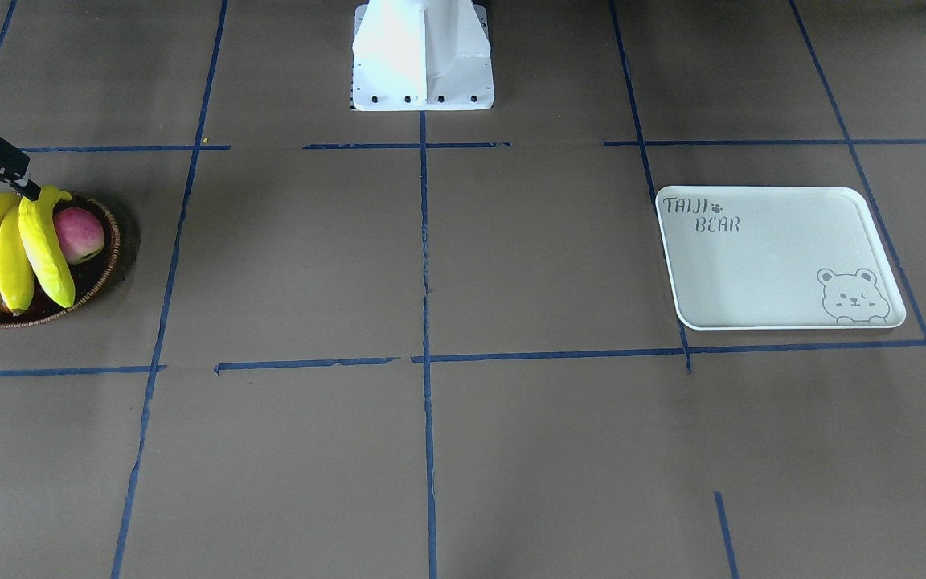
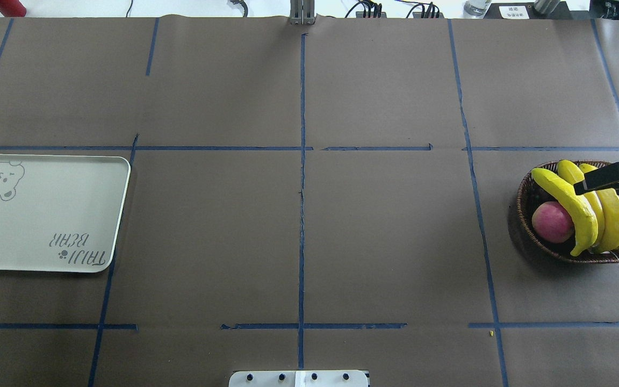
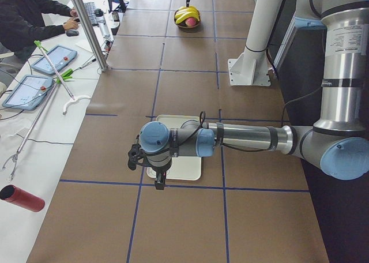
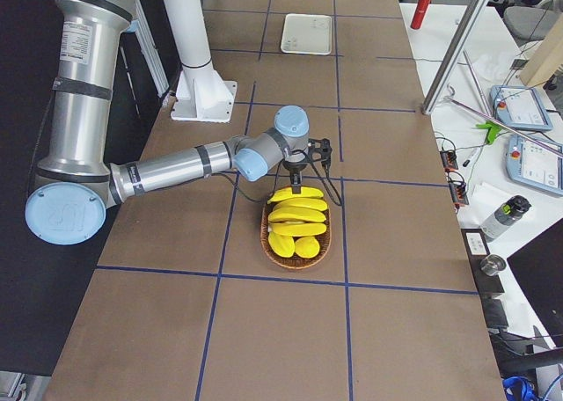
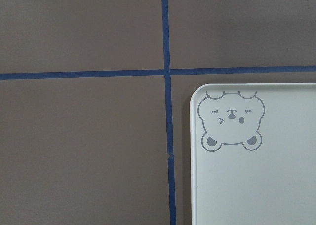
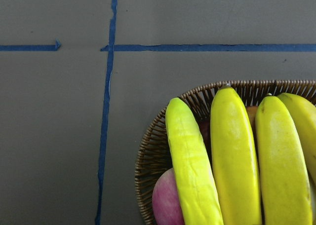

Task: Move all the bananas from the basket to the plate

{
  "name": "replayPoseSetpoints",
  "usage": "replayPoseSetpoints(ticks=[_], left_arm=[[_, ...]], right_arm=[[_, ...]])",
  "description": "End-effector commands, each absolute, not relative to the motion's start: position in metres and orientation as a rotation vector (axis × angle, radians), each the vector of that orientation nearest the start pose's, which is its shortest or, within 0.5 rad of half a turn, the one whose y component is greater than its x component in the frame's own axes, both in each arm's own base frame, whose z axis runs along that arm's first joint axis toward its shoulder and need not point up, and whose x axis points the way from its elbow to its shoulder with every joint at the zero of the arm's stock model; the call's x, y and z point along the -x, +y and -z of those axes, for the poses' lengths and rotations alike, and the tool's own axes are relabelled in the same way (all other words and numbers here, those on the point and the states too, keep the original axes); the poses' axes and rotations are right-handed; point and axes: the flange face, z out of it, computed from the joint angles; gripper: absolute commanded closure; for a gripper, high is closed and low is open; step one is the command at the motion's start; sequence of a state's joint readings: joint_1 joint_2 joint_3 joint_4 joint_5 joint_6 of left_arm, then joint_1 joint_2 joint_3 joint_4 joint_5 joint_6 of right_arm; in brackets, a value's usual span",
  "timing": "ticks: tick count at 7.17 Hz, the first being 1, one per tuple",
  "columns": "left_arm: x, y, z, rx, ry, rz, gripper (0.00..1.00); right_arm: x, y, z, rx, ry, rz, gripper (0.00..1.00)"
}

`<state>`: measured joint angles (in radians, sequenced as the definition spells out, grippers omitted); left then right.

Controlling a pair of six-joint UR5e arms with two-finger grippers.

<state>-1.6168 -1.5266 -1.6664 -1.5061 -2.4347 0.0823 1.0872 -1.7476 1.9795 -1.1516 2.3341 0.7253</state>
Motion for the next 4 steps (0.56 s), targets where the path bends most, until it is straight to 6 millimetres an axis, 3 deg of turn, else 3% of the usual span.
replayPoseSetpoints(ticks=[1, 4], left_arm=[[0.079, -0.468, -0.634, -0.040, 0.863, -0.025, 0.00], [0.079, -0.466, -0.636, -0.036, 0.871, -0.023, 0.00]], right_arm=[[0.154, -0.398, -0.501, -0.065, -0.922, 0.039, 0.01], [0.176, -0.389, -0.513, -0.068, -0.859, 0.074, 0.08]])
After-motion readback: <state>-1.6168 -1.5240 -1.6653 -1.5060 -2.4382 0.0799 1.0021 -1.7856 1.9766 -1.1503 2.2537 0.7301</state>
